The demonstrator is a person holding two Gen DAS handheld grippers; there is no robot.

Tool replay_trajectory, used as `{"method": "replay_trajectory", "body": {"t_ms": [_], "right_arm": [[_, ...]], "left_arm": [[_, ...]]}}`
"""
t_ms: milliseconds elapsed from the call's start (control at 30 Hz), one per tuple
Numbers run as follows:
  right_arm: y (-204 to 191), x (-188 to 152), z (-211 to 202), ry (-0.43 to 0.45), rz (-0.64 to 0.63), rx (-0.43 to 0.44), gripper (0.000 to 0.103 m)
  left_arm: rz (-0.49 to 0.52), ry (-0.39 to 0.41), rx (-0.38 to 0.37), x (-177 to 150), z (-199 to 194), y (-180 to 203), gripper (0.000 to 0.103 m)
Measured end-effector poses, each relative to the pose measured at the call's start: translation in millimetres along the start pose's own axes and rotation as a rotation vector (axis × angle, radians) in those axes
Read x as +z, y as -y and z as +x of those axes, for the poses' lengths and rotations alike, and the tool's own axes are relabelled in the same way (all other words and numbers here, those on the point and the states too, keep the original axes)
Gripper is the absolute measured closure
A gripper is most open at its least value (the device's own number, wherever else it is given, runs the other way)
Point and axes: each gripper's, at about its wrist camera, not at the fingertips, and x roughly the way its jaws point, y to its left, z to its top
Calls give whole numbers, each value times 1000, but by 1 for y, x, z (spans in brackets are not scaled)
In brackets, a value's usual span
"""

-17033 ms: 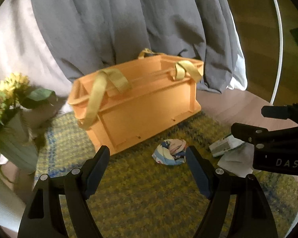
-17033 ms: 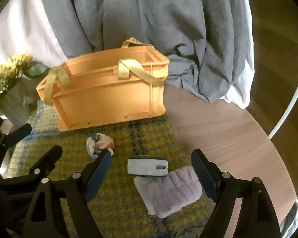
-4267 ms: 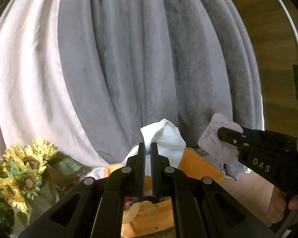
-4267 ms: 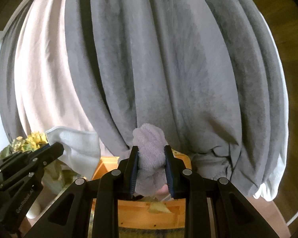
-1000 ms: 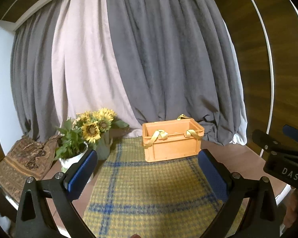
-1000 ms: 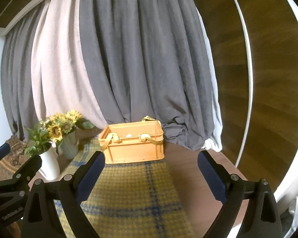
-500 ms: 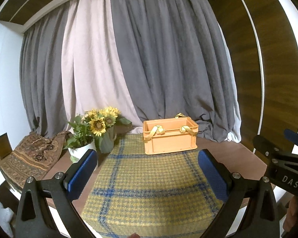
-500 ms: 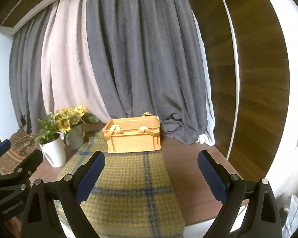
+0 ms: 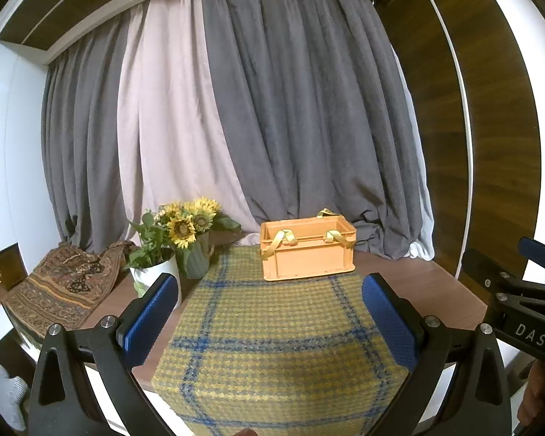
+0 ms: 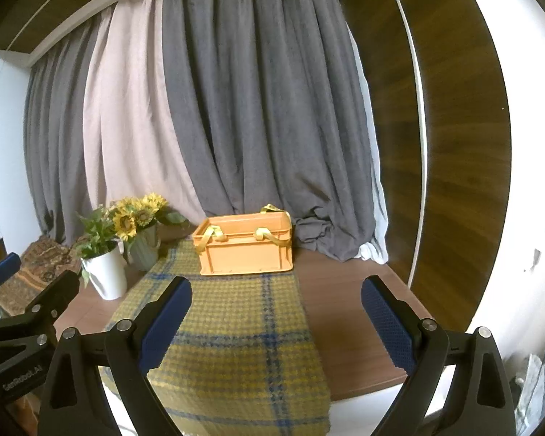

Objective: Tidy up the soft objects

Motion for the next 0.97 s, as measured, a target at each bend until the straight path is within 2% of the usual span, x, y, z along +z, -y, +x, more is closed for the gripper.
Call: {"method": "replay_trajectory", "body": {"t_ms": [700,967], "right_arm": [[16,0,-18,18,9,-14,8],[16,1,-18,20,9,-21,8]], "left_arm": [[13,9,-29,5,-12,14,0],[8,14,-15,7,-13,12,0]]}}
